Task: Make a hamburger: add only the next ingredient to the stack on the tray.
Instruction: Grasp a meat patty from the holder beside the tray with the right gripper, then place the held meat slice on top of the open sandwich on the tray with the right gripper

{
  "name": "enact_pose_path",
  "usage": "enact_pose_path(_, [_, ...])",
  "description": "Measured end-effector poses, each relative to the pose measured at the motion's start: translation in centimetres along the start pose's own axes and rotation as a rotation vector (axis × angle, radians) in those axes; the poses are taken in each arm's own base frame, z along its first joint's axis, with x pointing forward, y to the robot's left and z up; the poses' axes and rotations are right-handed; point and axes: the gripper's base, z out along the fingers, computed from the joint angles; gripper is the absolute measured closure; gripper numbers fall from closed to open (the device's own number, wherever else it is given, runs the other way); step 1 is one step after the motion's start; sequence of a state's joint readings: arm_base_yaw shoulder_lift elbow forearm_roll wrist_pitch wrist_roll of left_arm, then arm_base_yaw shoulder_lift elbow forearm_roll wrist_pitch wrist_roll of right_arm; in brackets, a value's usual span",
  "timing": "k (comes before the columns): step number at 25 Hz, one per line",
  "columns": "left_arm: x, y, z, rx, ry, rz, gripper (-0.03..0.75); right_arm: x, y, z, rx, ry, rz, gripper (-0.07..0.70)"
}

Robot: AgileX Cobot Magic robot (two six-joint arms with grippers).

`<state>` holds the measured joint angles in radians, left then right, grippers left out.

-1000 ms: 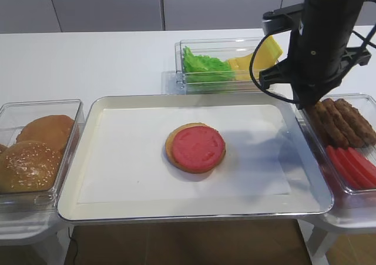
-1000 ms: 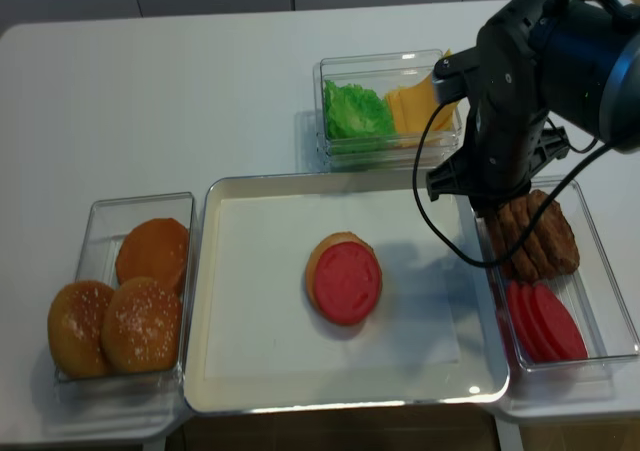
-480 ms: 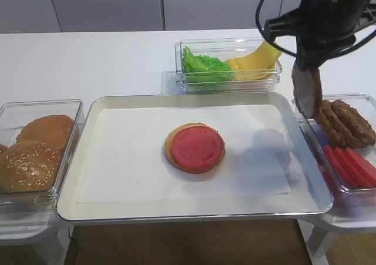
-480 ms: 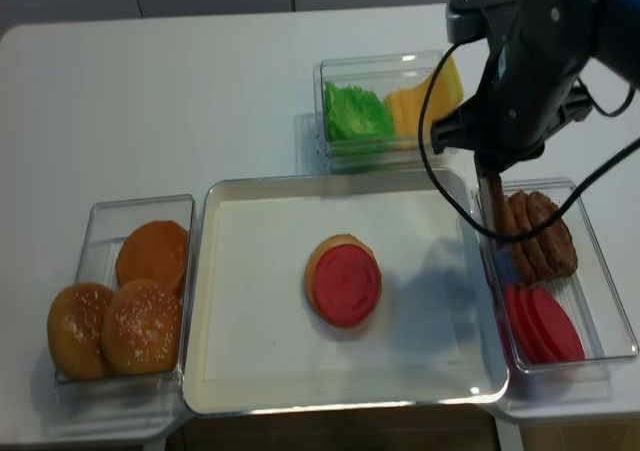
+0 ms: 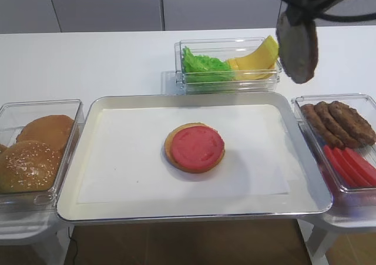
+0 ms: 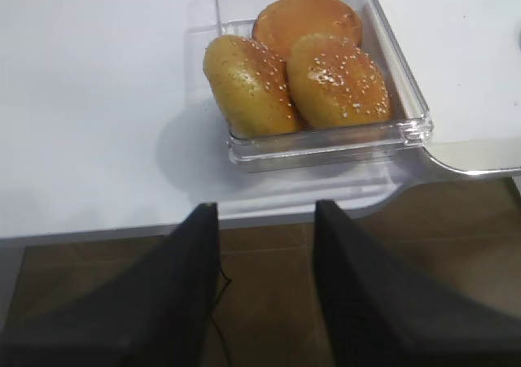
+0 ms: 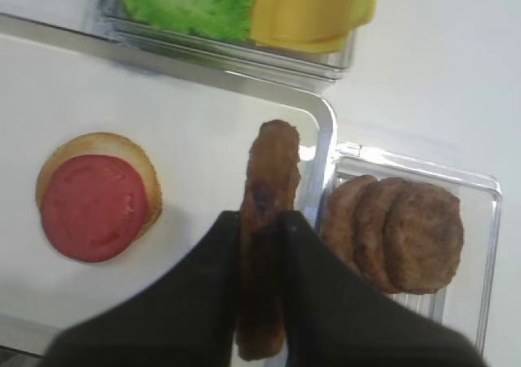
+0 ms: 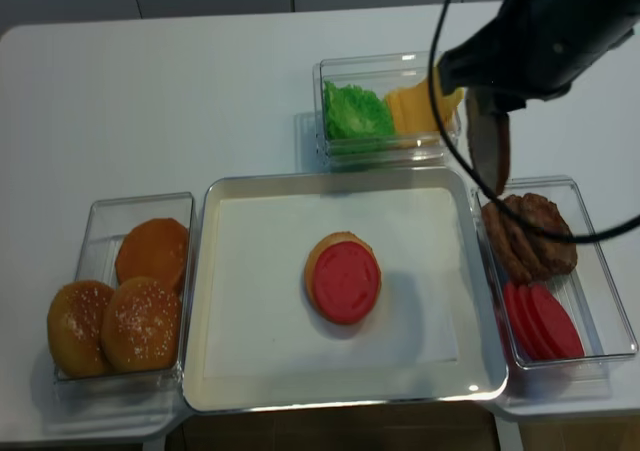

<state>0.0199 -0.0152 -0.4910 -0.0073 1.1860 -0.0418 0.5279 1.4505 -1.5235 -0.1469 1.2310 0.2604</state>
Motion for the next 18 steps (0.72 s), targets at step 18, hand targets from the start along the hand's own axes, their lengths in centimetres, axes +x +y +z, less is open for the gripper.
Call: enact_pose_path(18, [0.0,0.0,0.0,0.0,0.0,0.0,0.425,2.0,13.3,8.7,0.075,0.07,-0.364,0.524])
